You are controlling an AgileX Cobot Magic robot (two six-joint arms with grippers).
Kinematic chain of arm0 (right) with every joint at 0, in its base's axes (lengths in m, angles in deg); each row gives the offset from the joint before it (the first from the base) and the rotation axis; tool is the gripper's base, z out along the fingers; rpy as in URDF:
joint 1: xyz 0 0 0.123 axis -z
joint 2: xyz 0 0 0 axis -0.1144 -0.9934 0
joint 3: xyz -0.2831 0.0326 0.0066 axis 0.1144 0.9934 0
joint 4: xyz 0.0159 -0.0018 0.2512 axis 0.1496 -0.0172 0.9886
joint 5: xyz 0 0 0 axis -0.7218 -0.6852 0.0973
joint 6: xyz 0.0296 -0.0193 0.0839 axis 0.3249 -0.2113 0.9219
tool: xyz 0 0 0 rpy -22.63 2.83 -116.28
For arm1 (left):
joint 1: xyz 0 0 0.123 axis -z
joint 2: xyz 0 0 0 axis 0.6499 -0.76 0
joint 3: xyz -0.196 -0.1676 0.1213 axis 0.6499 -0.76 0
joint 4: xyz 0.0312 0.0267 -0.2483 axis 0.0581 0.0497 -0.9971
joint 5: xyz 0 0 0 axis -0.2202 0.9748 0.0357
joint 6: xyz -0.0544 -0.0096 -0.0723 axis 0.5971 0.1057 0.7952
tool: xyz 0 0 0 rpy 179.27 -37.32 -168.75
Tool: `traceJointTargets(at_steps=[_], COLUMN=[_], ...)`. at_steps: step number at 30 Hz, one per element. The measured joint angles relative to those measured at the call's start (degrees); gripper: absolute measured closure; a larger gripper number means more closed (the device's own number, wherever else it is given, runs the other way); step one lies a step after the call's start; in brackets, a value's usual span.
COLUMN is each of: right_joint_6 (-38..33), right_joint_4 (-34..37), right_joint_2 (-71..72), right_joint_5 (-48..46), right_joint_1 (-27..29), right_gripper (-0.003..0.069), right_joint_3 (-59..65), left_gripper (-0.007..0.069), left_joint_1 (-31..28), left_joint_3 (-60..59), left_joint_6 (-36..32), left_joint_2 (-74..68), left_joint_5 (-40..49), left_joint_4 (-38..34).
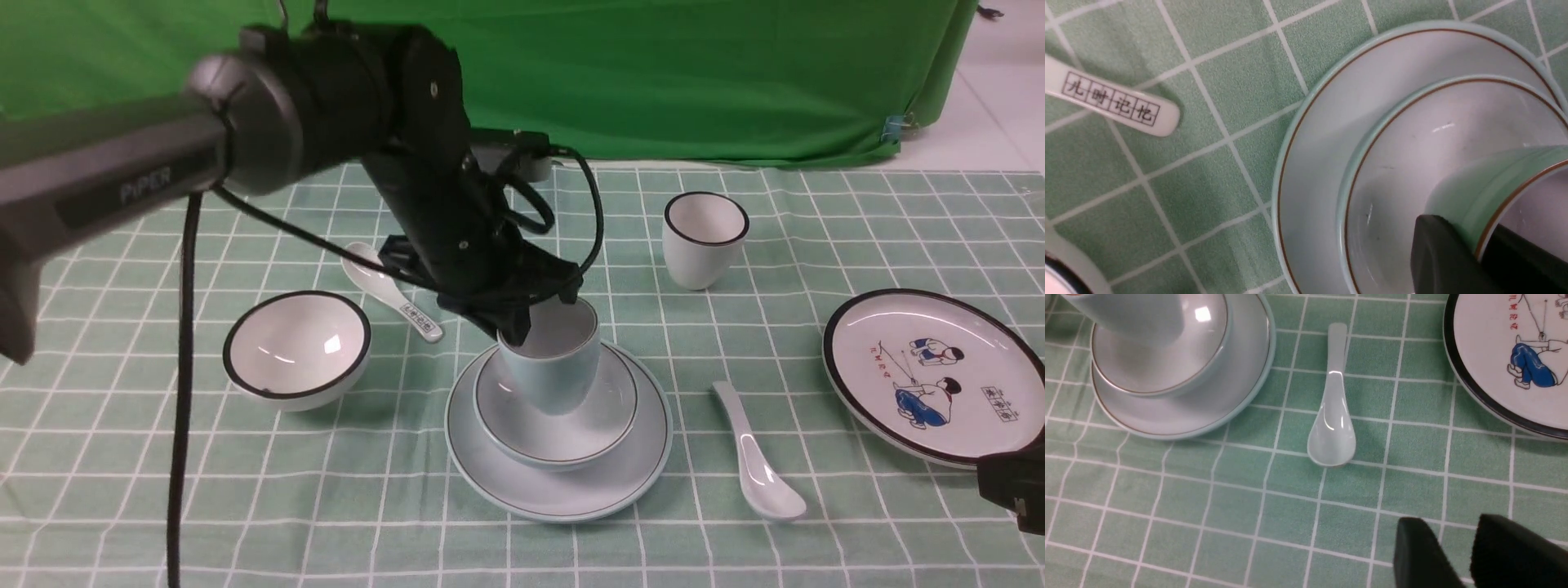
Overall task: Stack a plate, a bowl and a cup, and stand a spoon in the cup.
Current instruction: Use the left arm to put the blue teacup into the blue rice bowl in the middle
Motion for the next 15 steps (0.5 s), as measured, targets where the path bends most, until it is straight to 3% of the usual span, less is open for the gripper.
traceJointTargets(at_steps=[10, 15], right_joint_6=[1.08, 1.62], right_joint_4=[-0.01, -0.06], right_joint_2=[-0.36, -5.52], right_joint_5=[1.46, -2.25], right_joint_1=[0.00, 0.00], right_gripper=[0.0418, 0.0417], right_joint_3=[-0.12, -3.14], left_gripper=[0.0581, 0.0537], left_joint_1=[0.00, 0.00], left_joint_3=[-2.32, -2.64], left_joint_6=[-0.50, -0.50], left_joint_2=[-0.22, -1.30], left_joint_5=[-3.46, -3.41], left_joint_4=[1.62, 0.47])
